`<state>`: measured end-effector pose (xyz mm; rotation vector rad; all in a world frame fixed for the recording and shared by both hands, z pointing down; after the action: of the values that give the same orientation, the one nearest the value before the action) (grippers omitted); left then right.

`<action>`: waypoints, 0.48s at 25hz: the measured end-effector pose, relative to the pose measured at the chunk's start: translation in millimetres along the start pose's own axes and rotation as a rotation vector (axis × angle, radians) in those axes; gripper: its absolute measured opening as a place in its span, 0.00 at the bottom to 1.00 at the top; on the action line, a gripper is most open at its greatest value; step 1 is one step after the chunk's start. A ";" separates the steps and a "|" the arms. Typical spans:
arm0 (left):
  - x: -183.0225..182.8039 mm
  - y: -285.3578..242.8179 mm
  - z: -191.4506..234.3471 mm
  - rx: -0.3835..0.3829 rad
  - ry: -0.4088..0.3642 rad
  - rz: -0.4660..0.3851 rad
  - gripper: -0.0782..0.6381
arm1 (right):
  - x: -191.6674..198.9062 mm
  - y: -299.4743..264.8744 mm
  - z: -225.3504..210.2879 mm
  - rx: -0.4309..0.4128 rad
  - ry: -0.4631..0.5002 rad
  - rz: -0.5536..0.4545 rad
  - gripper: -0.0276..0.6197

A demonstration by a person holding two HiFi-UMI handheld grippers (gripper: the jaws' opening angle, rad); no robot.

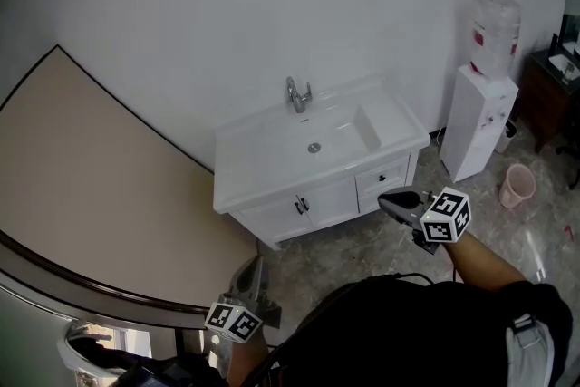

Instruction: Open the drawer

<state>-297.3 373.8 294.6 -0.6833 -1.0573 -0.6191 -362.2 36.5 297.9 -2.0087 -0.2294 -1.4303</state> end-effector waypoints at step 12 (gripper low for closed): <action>-88.0 -27.9 130.6 0.129 -0.056 0.030 0.10 | -80.8 -90.7 -5.3 0.145 -0.029 -0.049 0.04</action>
<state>-423.7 466.2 262.1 -0.6056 -1.1274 -0.5032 -442.2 121.3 263.4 -1.9185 -0.3857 -1.3749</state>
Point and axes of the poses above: the fingertips, and each gripper's own axes: y backward along the fingers, z to its left, x out of its underside, the point moved 4 cm from there along y, backward along the fingers, and after that the axes turned 15 degrees about z, right-handed, at the moved point
